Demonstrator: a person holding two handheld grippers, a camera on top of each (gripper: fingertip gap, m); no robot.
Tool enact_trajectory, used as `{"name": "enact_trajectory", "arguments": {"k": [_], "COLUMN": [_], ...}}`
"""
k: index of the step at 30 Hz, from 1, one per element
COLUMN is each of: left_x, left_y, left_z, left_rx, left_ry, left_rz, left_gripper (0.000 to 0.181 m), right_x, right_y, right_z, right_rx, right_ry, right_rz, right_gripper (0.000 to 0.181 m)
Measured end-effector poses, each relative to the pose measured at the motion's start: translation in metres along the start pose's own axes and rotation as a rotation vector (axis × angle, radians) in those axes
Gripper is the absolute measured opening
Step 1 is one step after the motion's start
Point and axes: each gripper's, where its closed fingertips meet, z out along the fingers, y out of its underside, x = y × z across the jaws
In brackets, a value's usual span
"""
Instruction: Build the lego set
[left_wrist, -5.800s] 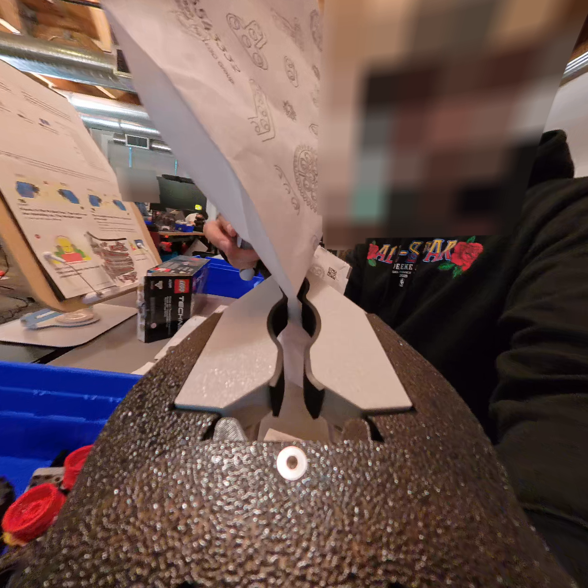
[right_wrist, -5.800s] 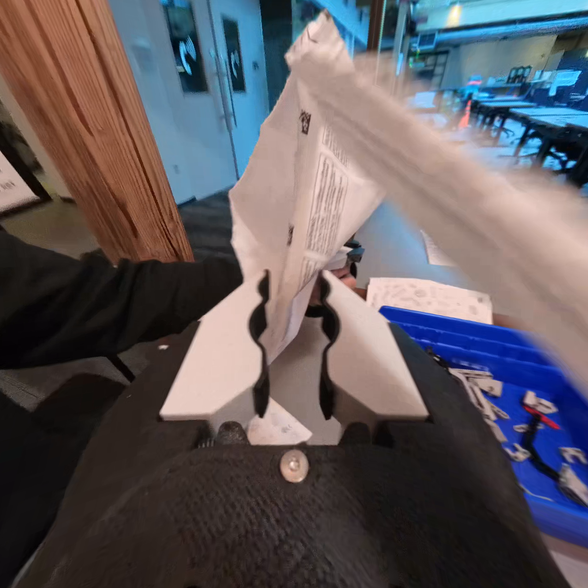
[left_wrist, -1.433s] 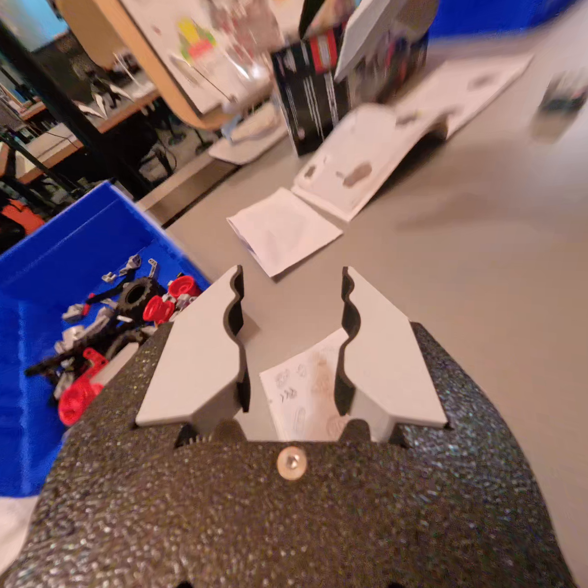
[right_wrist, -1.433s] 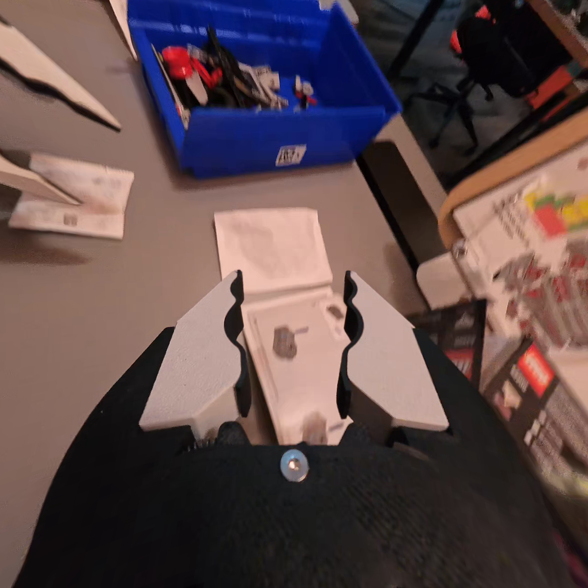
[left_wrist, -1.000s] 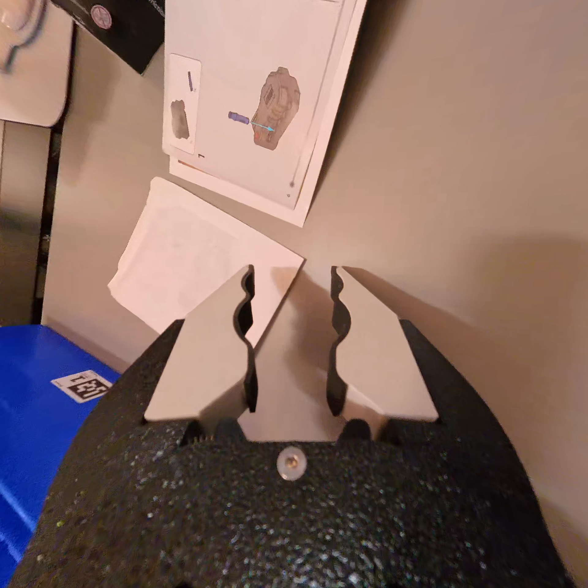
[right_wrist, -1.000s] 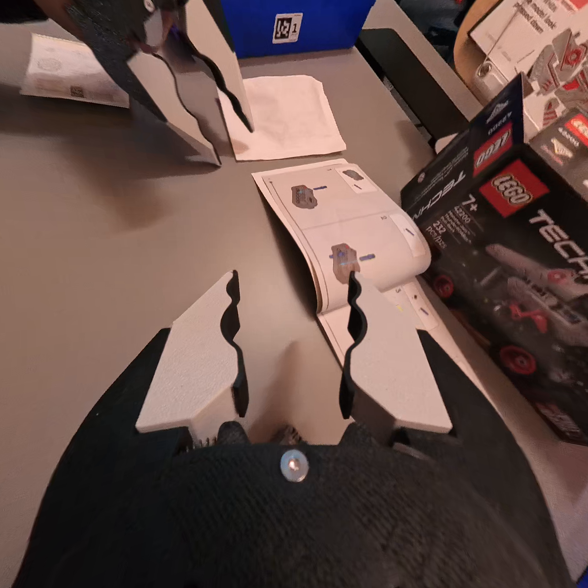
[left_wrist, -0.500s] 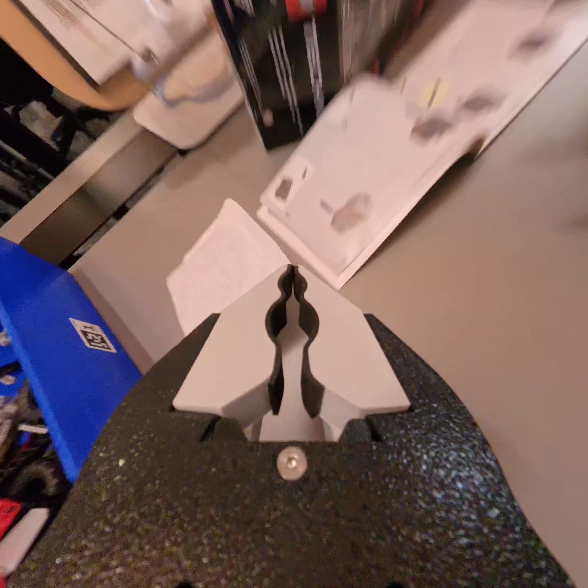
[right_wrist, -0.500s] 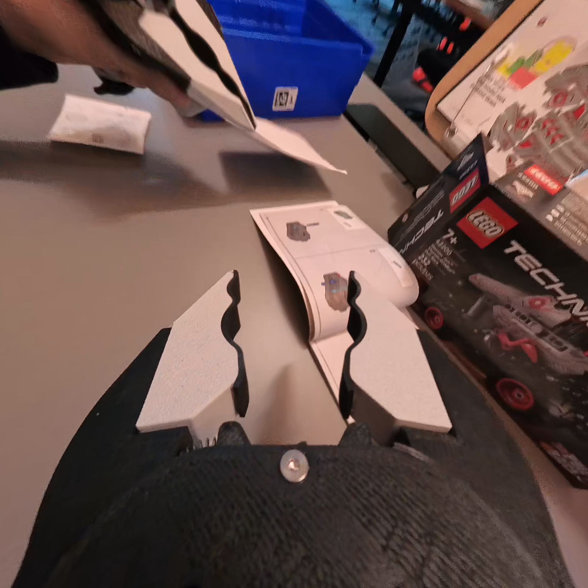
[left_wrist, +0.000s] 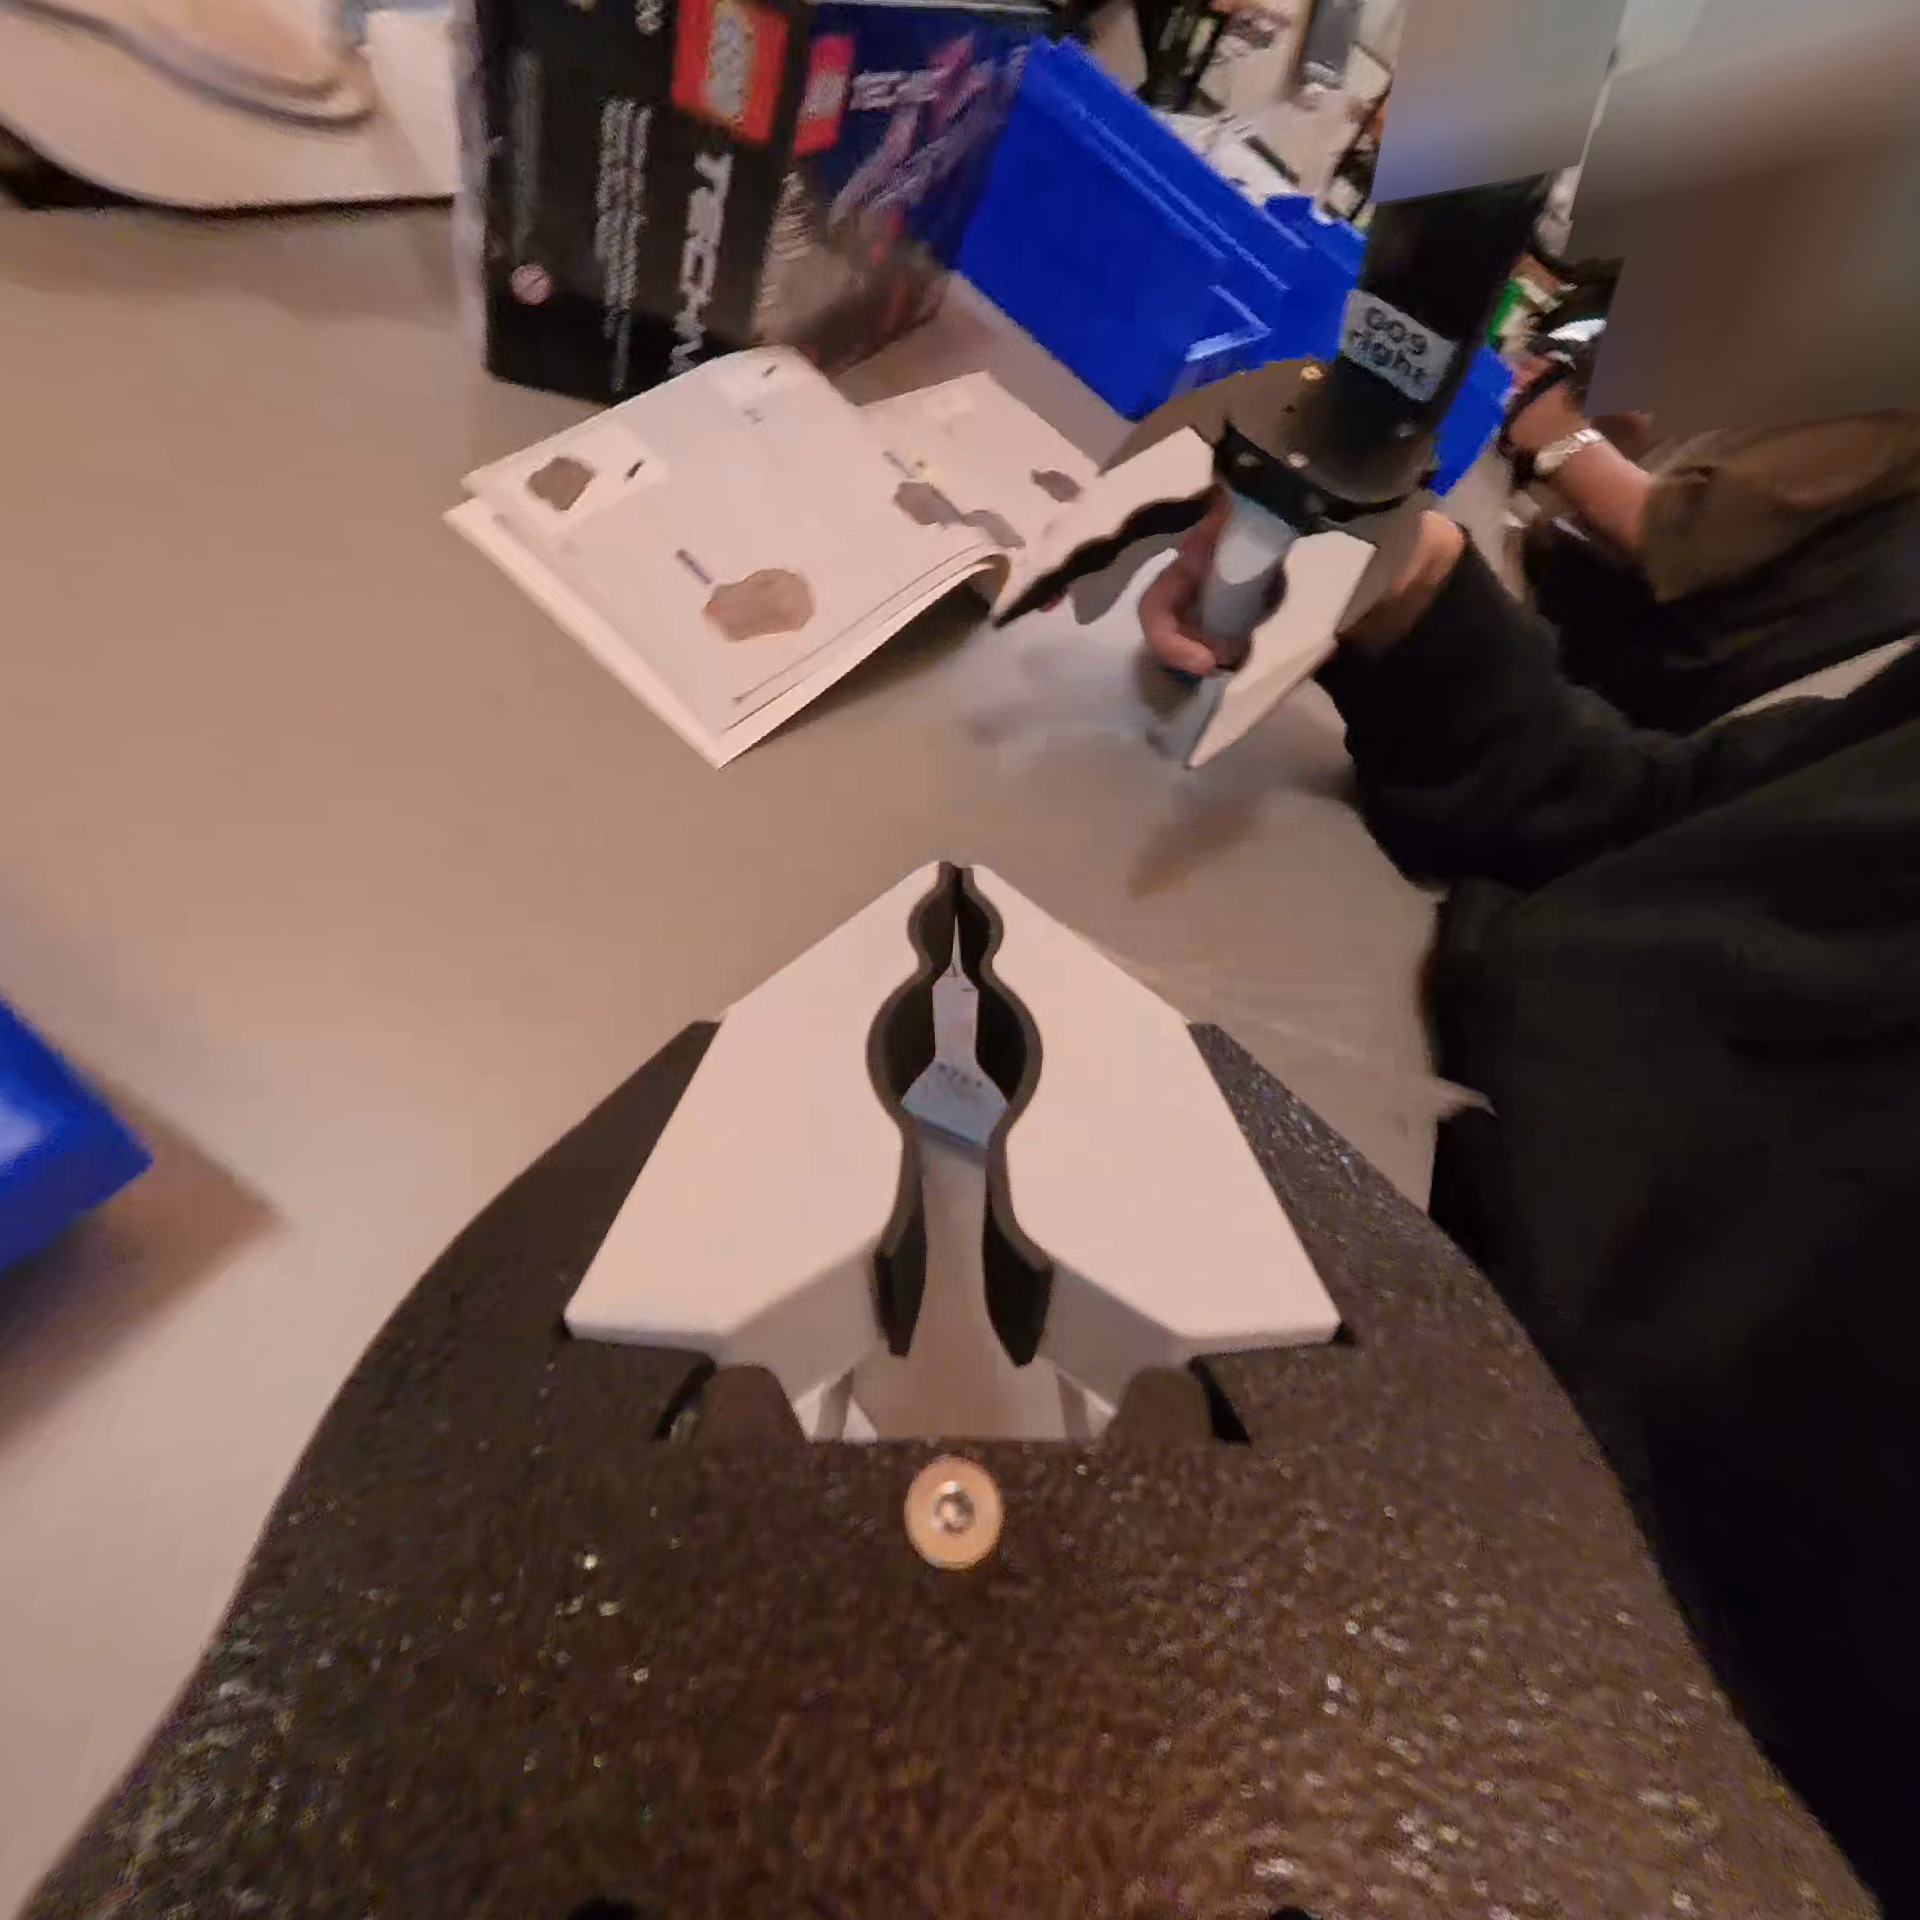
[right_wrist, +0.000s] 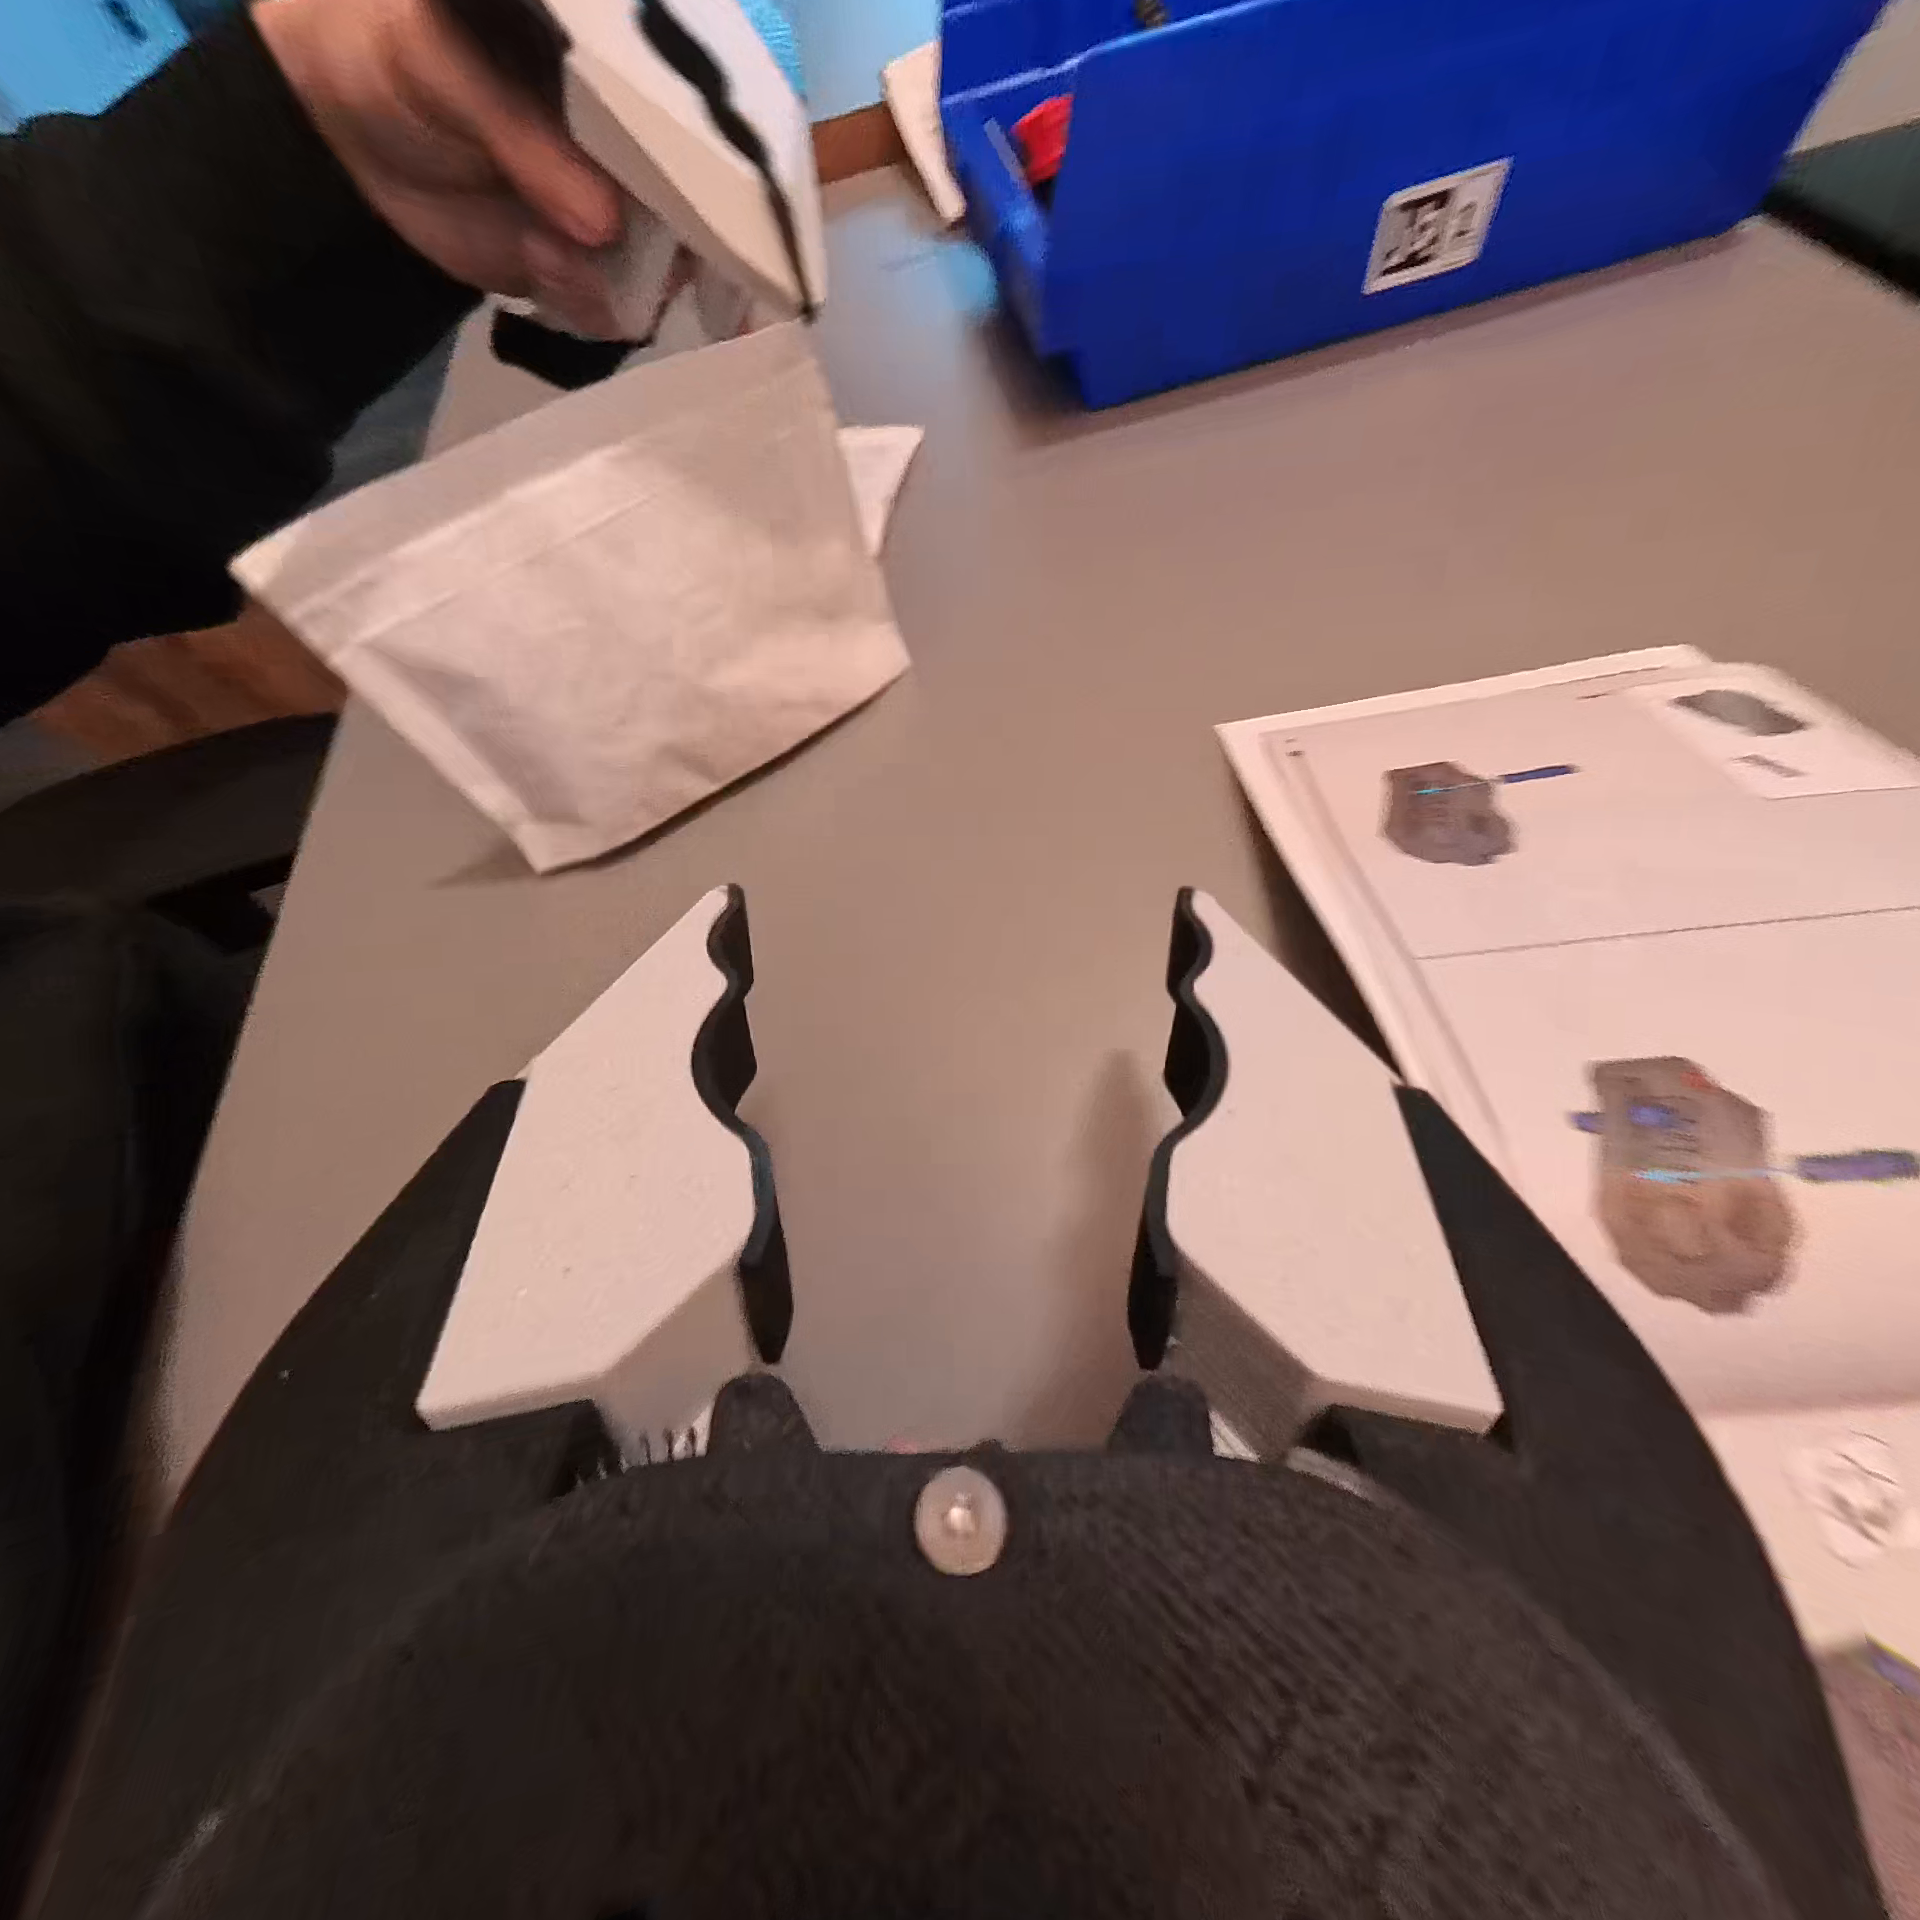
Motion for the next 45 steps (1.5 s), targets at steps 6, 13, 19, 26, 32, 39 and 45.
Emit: {"name": "enact_trajectory", "arguments": {"k": [6,13,19,26,32,39,45], "left_x": [-0.027,-0.029,-0.041,-0.034,-0.01,0.031,0.045], "left_y": [-0.004,-0.004,0.001,0.009,0.008,-0.012,-0.001], "left_z": [-0.005,0.001,-0.011,-0.021,-0.034,0.006,0.065], "left_rx": [0.054,0.05,0.088,0.063,-0.053,-0.41,-0.669], "left_ry": [-0.257,-0.324,-0.426,-0.399,-0.287,-0.124,0.089], "left_rz": [-0.109,-0.088,-0.165,-0.116,0.056,0.356,0.374], "left_gripper": [0.0,0.0,0.0,0.0,0.017,0.045,0.034], "right_x": [-0.042,-0.047,-0.058,-0.047,-0.039,-0.049,-0.056], "right_y": [-0.003,-0.003,-0.009,-0.016,-0.018,-0.017,-0.018], "right_z": [0.012,0.057,0.06,0.062,0.043,0.041,0.041], "right_rx": [0.018,-0.033,0.011,0.024,0.011,-0.079,-0.075], "right_ry": [-0.202,-0.153,-0.193,-0.218,-0.346,-0.45,-0.431], "right_rz": [-0.008,0.027,0.055,0.089,0.135,0.027,-0.004], "right_gripper": [0.086,0.071,0.061,0.004,0.003,0.002,0.002]}}
